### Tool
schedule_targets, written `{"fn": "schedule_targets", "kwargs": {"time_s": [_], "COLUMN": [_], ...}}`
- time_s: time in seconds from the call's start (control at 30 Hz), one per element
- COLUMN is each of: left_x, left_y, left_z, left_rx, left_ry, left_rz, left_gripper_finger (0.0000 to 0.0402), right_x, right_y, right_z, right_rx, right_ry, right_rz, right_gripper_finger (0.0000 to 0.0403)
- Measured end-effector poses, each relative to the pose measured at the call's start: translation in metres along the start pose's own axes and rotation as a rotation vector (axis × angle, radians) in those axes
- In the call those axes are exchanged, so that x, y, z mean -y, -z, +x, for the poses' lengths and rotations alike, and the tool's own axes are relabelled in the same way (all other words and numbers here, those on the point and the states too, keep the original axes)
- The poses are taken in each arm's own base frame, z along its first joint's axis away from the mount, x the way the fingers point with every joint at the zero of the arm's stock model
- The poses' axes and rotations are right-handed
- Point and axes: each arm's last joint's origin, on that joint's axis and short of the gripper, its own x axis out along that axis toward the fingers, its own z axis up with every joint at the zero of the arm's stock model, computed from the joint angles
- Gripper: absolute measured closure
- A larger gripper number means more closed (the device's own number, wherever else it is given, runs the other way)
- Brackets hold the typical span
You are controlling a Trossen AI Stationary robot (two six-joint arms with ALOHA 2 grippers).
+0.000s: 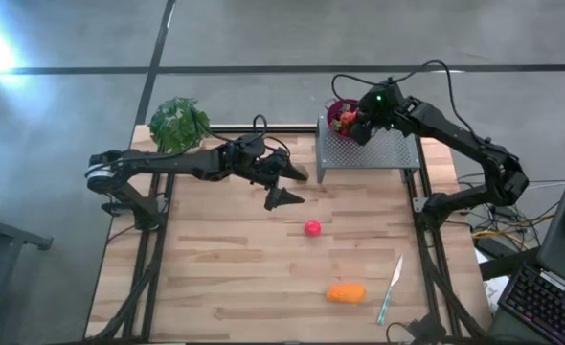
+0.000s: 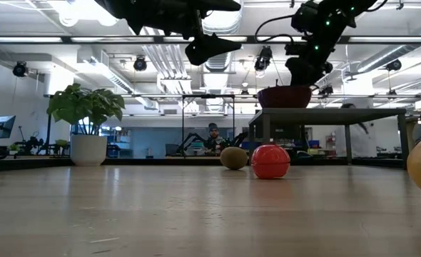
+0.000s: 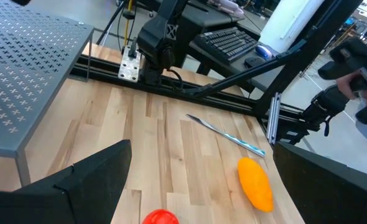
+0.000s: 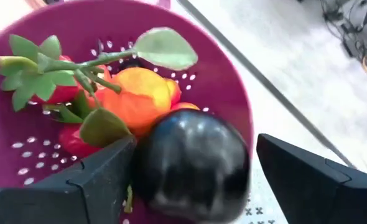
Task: Pick & Place Fruit
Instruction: Put the plum into the violet strainer bowl on the shelf, then put the kiwi into the violet strainer bowl on the shelf
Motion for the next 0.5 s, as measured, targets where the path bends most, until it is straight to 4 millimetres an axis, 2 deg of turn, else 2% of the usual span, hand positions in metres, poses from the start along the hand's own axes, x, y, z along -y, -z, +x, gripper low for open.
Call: {"fn": "schedule_targets", "kwargs": {"time_s": [0.27, 0.5], "left_x": [0.000, -0.001], "left_y": [0.000, 0.002], "left_z": [0.000, 0.000], "left_rx": [0.000, -0.020], "left_ry": [0.000, -0.015], "left_rz": [0.026, 0.071], "left_gripper_finger": [0.0005, 0.0005], "right_x": [0.003, -0.005], "right_y": [-0.016, -0.029], "right_z": [-0.033, -0.064], "right_rx": [0.095, 0.141], "right_ry": [-0.020, -0.078], "right_rz": [0.002, -0.032], "right_gripper_finger": [0.0046, 0.0059]}}
